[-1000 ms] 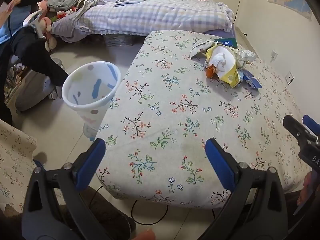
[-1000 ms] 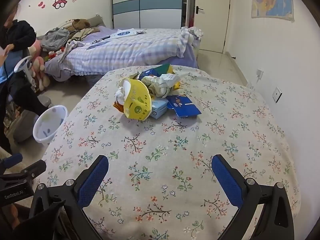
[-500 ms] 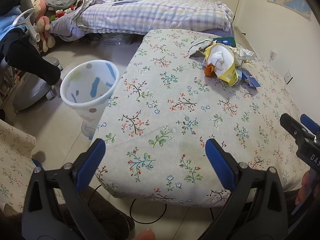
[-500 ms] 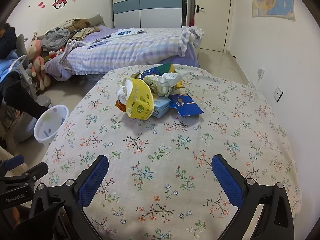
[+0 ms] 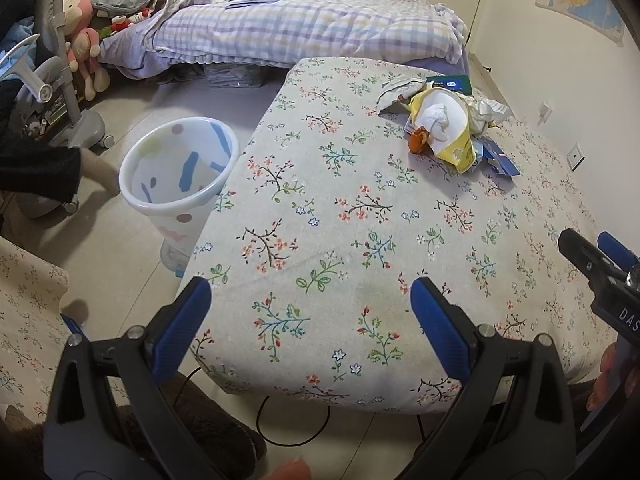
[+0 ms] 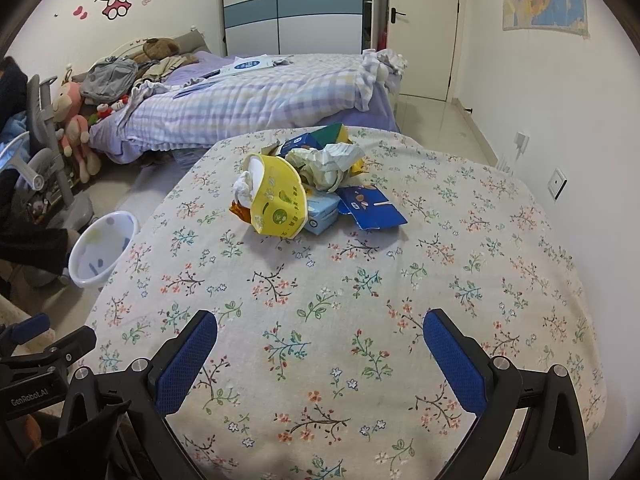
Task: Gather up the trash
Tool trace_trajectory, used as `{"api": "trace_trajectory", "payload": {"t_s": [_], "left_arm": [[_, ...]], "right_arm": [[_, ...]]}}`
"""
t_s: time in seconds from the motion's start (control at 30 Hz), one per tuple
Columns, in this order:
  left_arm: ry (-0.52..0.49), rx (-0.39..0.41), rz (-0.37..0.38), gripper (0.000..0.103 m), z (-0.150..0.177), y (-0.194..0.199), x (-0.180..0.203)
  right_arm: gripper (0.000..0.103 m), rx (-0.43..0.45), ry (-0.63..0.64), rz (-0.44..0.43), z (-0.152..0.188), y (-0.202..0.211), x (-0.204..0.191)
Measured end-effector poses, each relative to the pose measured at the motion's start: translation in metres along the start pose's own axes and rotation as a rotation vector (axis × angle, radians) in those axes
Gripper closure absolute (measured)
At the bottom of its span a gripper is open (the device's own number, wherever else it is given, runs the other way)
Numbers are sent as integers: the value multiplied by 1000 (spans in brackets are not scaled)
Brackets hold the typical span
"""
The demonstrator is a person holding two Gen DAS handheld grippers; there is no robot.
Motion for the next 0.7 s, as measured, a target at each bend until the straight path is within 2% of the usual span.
{"api": "trace_trajectory", "payload": {"t_s": [0.7], "left_arm": [[2,2,3,3,-1,1,-1]], "right_arm": [[0,-6,-8,-14,0,1,-1]]}}
Point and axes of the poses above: each gripper's, at about its wrist camera, not at the fingertips, and y roughly against the way its jaws point, x to its right, z to its underside, the point moved 3 cm from there along -y, roughly the way its jaws point, and after that the axes turned 4 degrees about z, right-handed, at the moved point
